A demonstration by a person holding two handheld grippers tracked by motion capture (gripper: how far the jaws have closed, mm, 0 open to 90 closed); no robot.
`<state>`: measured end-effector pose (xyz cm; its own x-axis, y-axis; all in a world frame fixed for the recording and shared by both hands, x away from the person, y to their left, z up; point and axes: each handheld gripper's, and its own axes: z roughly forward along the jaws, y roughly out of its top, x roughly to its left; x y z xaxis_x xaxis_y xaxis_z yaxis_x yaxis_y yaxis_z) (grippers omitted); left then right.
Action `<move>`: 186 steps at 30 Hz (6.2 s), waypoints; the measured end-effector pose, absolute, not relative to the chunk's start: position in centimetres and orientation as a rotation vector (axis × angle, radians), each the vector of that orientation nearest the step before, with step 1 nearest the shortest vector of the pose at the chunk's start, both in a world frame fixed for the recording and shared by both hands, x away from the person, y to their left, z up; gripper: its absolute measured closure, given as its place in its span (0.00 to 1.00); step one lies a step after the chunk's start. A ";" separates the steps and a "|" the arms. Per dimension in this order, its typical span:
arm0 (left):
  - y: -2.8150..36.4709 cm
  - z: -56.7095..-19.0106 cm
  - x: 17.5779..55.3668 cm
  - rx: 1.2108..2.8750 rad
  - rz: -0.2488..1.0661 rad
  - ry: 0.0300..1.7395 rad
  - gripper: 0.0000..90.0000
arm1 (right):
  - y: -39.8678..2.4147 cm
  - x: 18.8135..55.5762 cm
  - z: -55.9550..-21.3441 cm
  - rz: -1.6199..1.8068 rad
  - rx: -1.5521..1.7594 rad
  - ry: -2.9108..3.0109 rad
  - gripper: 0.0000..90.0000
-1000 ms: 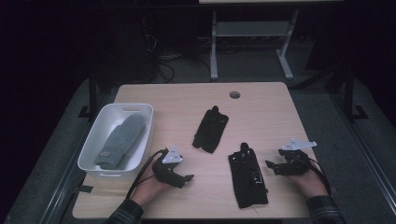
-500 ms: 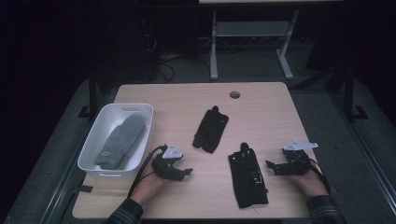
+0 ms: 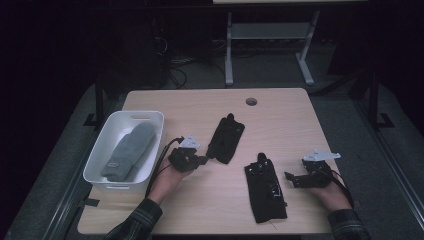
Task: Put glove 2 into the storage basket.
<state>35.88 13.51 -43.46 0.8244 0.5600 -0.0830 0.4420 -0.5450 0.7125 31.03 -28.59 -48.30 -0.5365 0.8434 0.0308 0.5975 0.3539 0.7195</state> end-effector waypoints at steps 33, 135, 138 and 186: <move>9.0 -46.1 45.2 2.302 0.263 0.809 0.99 | -28.6 31.0 -48.3 0.992 1.268 2.276 0.13; 13.9 -45.7 32.7 2.289 0.115 0.814 0.45 | -22.9 26.7 -46.4 1.101 1.014 2.643 1.00; 13.8 -45.7 32.9 2.303 0.123 0.811 0.46 | -22.2 26.8 -46.4 1.098 1.000 2.652 1.00; 11.9 -41.7 33.4 2.088 -0.134 0.792 0.96 | -19.9 28.6 -46.7 1.093 0.970 2.653 1.00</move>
